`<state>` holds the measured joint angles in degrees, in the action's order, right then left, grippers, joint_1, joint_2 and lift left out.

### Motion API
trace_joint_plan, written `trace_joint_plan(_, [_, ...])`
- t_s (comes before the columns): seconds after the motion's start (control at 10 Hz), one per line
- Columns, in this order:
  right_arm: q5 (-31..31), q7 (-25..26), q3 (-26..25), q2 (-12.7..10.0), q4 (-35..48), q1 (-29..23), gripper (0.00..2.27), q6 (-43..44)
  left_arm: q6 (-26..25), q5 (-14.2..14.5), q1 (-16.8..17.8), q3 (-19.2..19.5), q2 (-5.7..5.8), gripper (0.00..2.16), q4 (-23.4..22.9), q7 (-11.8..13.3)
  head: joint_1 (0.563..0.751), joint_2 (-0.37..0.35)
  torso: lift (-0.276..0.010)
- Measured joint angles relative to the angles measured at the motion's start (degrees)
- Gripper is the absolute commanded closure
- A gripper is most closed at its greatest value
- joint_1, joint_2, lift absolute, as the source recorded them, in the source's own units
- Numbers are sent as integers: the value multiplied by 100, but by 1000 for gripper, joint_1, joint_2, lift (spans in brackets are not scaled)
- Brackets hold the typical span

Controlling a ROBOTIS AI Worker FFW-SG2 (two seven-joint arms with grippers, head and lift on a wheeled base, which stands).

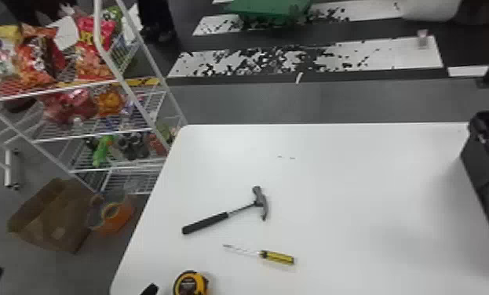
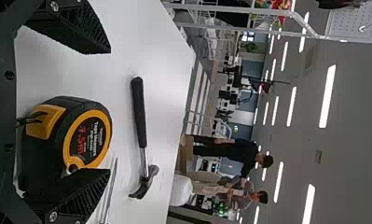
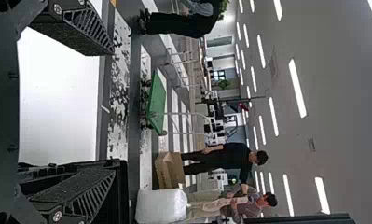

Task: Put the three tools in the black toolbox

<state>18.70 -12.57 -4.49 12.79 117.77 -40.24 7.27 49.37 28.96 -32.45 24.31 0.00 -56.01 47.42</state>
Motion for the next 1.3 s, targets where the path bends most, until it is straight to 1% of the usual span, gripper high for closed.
trace_joint_plan(0.1, [5,0,-9,3,1,-1,103,-7,-246,-63,-90,-98,0,97,-326,-146,695,270,-55])
trace_joint_plan(0.2, [15,0,-14,4,1,6,103,-17,-355,-80,-208,-287,0,97,-621,-294,695,247,-55])
trace_joint_plan(0.3, [24,0,-18,4,1,19,103,-20,-388,-93,-290,-432,0,97,-801,-347,695,218,-55])
trace_joint_plan(0.4, [36,0,-34,4,-2,35,103,-27,-402,-120,-316,-523,0,97,-872,-428,695,198,-55])
trace_joint_plan(0.9, [68,0,-66,2,-43,86,103,-38,-398,-176,-235,-498,0,97,-857,-483,695,189,-55])
trace_joint_plan(1.0, [81,-3,-65,7,-44,87,103,-38,-390,-223,-222,-498,0,97,-833,-569,695,190,-55])
trace_joint_plan(1.2, [102,-19,-61,15,-44,87,103,-38,-368,-299,-210,-488,0,93,-794,-640,695,194,-55])
trace_joint_plan(1.3, [110,-28,-59,20,-42,83,103,-38,-345,-373,-205,-479,0,93,-779,-737,695,198,-55])
